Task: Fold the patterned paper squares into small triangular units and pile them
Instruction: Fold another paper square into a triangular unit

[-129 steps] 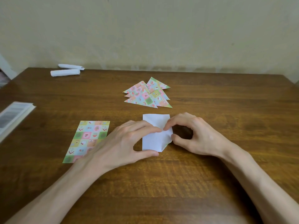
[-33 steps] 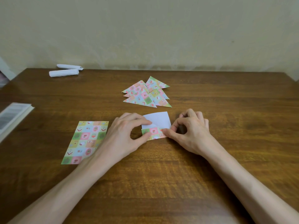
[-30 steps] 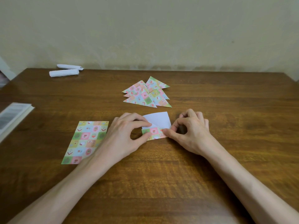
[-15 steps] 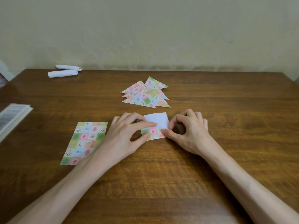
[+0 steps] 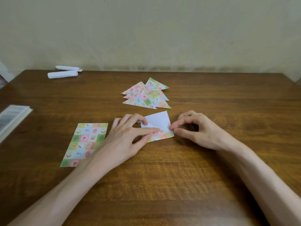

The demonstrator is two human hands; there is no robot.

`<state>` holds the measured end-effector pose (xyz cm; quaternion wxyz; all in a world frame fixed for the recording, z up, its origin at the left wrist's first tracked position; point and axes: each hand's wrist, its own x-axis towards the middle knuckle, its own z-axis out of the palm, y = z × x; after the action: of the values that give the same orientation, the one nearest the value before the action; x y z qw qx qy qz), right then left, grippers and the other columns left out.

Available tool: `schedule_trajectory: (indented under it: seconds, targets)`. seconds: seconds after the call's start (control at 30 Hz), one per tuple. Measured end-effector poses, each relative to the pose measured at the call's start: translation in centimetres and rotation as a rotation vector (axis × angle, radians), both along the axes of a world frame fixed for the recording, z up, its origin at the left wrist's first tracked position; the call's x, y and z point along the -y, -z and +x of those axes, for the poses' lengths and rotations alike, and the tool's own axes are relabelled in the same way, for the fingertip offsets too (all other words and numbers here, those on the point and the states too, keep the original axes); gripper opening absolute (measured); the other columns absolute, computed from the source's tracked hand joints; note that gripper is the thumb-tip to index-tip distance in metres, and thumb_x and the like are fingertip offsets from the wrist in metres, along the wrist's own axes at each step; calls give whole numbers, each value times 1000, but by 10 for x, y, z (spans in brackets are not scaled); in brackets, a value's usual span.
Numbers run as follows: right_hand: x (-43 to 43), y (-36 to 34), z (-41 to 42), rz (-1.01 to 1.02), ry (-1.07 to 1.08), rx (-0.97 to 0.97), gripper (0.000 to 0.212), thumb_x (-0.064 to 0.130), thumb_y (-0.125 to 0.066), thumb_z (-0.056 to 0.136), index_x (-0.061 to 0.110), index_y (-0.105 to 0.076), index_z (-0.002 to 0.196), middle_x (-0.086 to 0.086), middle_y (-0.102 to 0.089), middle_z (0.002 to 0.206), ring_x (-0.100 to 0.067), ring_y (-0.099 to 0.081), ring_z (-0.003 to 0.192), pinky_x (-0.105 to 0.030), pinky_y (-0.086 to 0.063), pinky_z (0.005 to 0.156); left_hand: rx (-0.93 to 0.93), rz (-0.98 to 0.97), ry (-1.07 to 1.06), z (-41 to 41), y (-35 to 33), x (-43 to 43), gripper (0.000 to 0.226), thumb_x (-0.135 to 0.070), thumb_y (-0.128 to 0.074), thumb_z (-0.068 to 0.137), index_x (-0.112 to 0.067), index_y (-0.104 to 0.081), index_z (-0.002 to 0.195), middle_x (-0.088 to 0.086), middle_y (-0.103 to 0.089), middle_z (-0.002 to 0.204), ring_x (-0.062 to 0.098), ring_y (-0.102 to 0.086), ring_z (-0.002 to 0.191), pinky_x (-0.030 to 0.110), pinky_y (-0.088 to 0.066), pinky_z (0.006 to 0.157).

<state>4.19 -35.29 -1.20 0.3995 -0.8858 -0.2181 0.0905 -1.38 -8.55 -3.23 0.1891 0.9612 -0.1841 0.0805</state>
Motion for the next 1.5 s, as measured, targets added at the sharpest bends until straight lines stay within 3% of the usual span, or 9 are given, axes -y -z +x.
schedule_trajectory:
  seconds: [0.1,0.23,0.4,0.9,1.13,1.5]
  targets:
    - [-2,2,-3,-49,16,15,13,50,-79,80,53,-77,93,22,-56,113,3,-43,120,-51,-32,115,6,-2,-4,0,2,-1,34,-51,-44,101,-58,-63,130,-21,-47,124,5,-42,120,34,-31,96]
    - [-7,2,-7,-57,63,38,6,44,-82,81,47,-77,83,21,-55,112,9,-37,117,-36,-28,109,15,-2,-10,1,4,-2,36,-56,-39,103,-58,-63,130,-22,-47,124,5,-42,121,34,-30,95]
    - [-11,3,-8,-111,92,63,7,42,-82,83,45,-76,84,21,-54,112,-3,-41,116,-28,-23,96,16,-3,-13,2,5,-1,33,-51,-47,102,-56,-65,129,-21,-47,124,6,-43,120,34,-30,95]
    - [-15,-1,-13,-157,91,53,18,38,-80,86,46,-66,92,20,-51,118,-8,-37,120,-30,-21,98,-33,3,-14,4,1,-1,32,-48,-49,103,-59,-62,130,-25,-44,124,2,-39,122,35,-32,100]
    - [-18,-2,-15,-195,70,72,14,40,-77,87,53,-73,88,20,-46,109,-7,-36,116,-30,-19,96,-36,2,-19,4,1,-1,32,-51,-46,102,-61,-61,129,-28,-42,123,0,-37,121,32,-27,96]
    - [-24,-1,-15,-184,102,84,8,41,-78,84,48,-74,82,20,-49,112,-8,-35,121,-31,-19,98,-42,10,-12,4,-1,0,32,-50,-49,102,-60,-61,129,-27,-42,123,2,-37,122,33,-29,96]
